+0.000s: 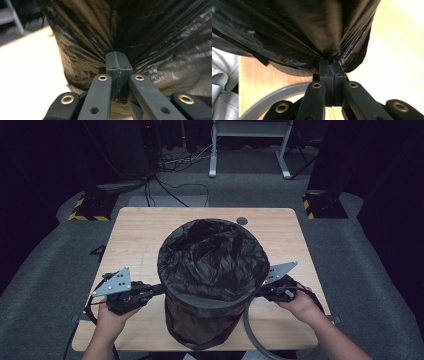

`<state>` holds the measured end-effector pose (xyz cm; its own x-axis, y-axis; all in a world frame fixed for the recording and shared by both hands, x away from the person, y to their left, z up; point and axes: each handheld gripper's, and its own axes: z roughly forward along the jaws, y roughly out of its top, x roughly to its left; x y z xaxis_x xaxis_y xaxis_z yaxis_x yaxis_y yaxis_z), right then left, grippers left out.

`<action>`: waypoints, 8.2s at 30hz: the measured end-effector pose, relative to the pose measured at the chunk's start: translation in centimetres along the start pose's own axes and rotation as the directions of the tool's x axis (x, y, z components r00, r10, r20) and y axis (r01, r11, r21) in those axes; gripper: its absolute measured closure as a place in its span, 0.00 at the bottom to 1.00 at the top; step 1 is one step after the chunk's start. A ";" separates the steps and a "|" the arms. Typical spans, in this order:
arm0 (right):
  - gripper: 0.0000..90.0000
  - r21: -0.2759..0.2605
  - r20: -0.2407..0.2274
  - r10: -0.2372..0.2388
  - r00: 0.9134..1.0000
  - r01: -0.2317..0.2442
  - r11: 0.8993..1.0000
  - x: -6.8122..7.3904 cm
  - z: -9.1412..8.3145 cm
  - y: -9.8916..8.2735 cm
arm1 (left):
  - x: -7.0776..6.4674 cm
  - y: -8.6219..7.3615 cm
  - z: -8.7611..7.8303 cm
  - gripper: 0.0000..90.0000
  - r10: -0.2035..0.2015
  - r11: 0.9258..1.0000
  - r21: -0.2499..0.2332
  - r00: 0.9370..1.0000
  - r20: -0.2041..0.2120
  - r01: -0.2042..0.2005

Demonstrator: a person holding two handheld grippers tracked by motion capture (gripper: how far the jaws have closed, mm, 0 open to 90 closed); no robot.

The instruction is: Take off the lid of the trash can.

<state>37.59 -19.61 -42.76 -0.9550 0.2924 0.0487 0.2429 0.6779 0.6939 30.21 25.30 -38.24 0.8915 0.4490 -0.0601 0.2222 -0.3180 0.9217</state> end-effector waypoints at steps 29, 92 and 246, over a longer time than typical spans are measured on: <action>0.50 -0.413 0.008 0.000 1.000 0.004 0.911 2.9 -7.4 2.2 | 0.7 0.0 -1.1 0.26 -0.137 0.983 -0.119 0.990 0.021 0.139; 0.19 -0.534 0.092 0.089 0.992 -0.026 0.845 1.5 -16.7 8.7 | -0.2 -3.8 -5.4 0.38 -0.134 0.977 -0.193 0.964 -0.228 0.090; 0.34 -0.054 0.026 -0.062 0.998 0.063 0.997 3.8 6.0 23.3 | 0.2 -5.9 -4.4 0.38 -0.137 0.990 -0.078 0.960 -0.244 0.121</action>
<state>40.59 1.35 -30.70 -0.9635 0.2673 -0.0131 0.1725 0.6574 0.7335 27.30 30.96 -42.02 0.7294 0.6780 -0.0907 0.2974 -0.1949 0.9347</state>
